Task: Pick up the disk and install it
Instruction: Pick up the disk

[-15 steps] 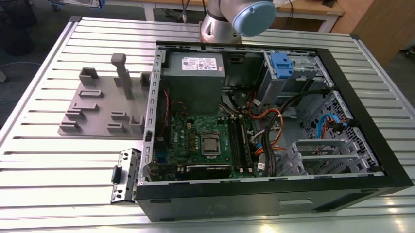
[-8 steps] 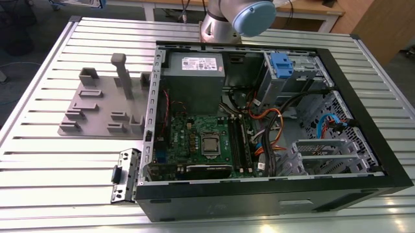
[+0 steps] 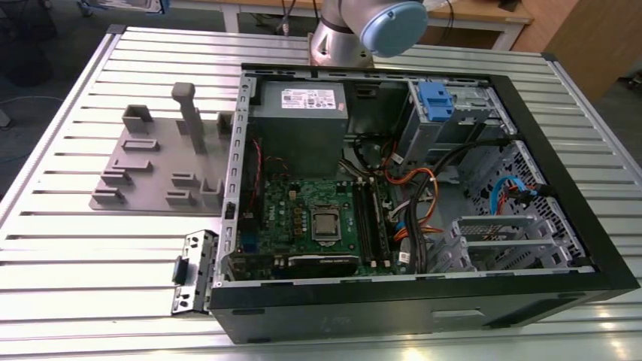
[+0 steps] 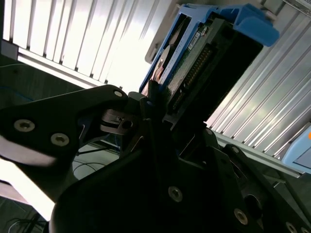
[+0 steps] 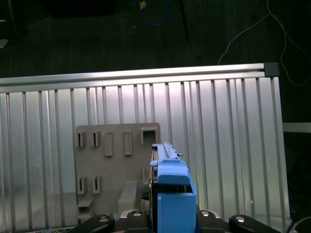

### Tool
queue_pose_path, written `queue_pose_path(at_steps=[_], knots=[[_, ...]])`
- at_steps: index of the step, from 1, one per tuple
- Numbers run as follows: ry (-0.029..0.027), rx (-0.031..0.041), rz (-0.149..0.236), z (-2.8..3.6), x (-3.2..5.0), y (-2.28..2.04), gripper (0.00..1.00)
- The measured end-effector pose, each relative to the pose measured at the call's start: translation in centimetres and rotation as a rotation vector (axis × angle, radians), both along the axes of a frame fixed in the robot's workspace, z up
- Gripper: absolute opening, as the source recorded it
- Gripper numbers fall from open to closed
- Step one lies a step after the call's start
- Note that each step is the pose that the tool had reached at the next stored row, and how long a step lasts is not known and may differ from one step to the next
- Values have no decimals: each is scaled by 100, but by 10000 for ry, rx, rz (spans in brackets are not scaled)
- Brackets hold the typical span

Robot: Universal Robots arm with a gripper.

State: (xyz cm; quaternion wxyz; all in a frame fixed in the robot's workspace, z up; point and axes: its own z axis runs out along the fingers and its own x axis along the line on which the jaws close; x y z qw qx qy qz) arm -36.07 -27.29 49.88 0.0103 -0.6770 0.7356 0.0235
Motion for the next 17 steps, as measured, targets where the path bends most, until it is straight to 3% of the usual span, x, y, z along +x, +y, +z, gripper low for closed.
queue_pose_path(at_steps=[17], knots=[[0,0,0,-1,120,-42,36]])
